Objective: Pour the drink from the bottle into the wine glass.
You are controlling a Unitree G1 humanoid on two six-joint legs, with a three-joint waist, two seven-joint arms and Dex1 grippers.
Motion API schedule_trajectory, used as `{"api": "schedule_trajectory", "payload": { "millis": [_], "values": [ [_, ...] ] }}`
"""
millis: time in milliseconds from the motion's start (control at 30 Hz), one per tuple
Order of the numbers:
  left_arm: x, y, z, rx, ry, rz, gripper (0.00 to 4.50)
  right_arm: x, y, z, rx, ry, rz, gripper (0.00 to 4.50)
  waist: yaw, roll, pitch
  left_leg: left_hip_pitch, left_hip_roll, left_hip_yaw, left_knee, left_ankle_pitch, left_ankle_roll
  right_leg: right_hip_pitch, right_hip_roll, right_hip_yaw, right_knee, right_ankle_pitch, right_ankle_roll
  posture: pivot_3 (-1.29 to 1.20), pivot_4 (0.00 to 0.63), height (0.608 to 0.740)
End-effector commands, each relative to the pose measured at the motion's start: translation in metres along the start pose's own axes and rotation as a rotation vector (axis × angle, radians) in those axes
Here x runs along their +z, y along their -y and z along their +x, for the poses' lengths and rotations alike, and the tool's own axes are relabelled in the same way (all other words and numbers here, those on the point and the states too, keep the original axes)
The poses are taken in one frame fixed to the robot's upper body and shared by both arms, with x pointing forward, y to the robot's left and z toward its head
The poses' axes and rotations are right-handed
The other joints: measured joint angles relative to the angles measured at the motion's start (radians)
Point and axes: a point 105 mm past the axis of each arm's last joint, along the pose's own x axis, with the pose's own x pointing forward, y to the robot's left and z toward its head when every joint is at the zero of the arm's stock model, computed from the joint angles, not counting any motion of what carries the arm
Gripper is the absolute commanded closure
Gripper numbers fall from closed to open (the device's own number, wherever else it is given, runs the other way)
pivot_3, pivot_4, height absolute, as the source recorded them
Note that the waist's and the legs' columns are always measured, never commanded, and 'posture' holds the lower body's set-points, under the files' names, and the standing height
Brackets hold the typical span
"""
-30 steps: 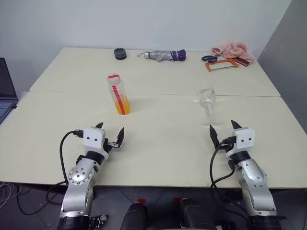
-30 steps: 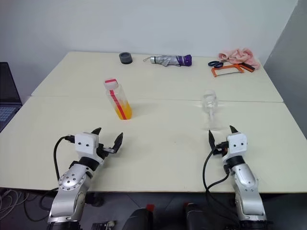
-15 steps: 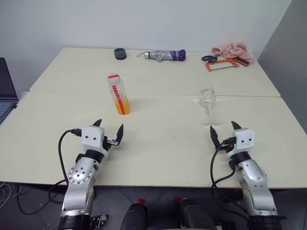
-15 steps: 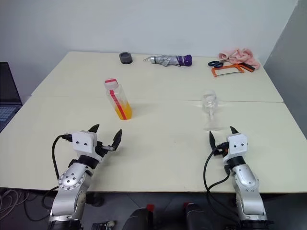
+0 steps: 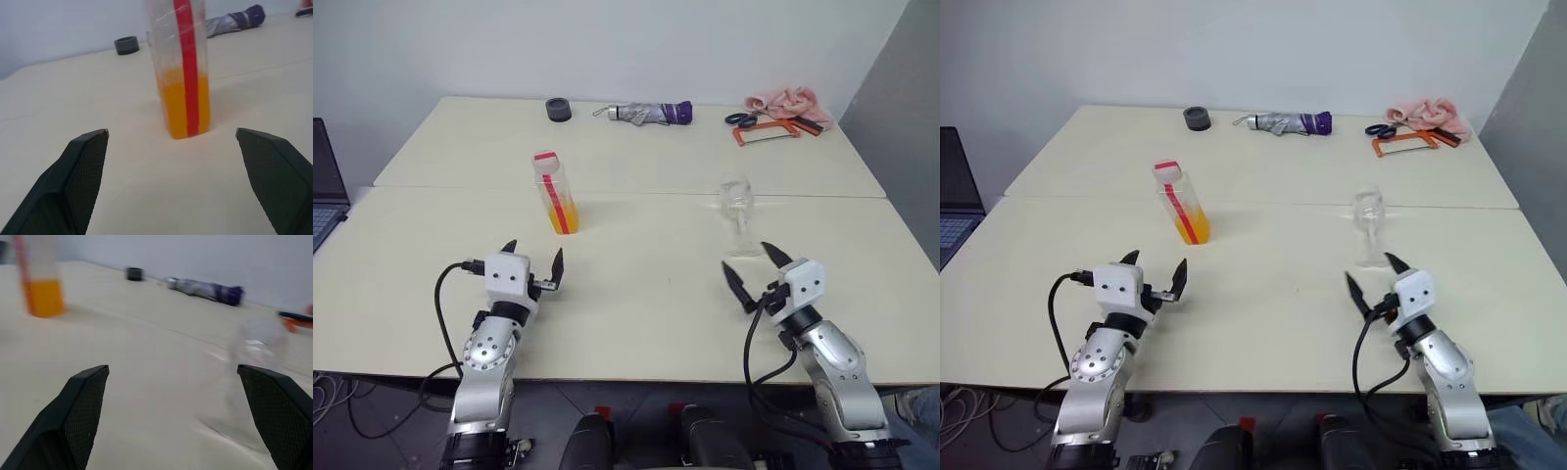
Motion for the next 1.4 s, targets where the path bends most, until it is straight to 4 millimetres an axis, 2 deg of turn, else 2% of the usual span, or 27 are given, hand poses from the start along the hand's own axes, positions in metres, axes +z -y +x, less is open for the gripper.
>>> {"api": "schedule_trajectory", "payload": {
  "millis": [33,400,767,1400],
  "values": [
    [0.015,0.001,0.006,0.005,0.031,0.011,0.05,0.022,-0.012,0.005,0.117,0.036,0.022,0.0,0.0,0.0,0.0,0.0,0.0,0.0,0.0,0.0,0.0,0.0,0.0,0.0,0.0,0.0,0.0,0.0,0.15,0.74],
    [0.033,0.013,0.034,0.002,0.037,0.004,0.05,0.035,-0.033,0.015,0.281,0.009,0.015,0.0,0.002,0.0,0.0,-0.001,-0.001,-0.001,0.0,0.0,0.0,0.0,0.0,-0.001,0.0,0.001,-0.001,0.0,0.15,0.74],
    [0.054,0.016,0.054,0.063,0.07,-0.002,0.05,0.038,-0.032,0.019,0.279,0.011,0.008,0.0,0.002,0.0,0.0,-0.001,-0.001,-0.002,0.0,0.0,0.0,0.0,0.0,-0.001,0.0,0.001,-0.001,0.0,0.15,0.74],
    [0.063,0.019,0.08,0.135,0.051,-0.013,0.05,0.048,-0.041,0.028,0.366,0.036,0.011,0.0,0.002,0.0,0.0,-0.002,-0.002,-0.003,0.0,0.0,0.0,0.0,0.0,-0.002,0.0,0.001,-0.001,0.0,0.15,0.74]
  ]
}}
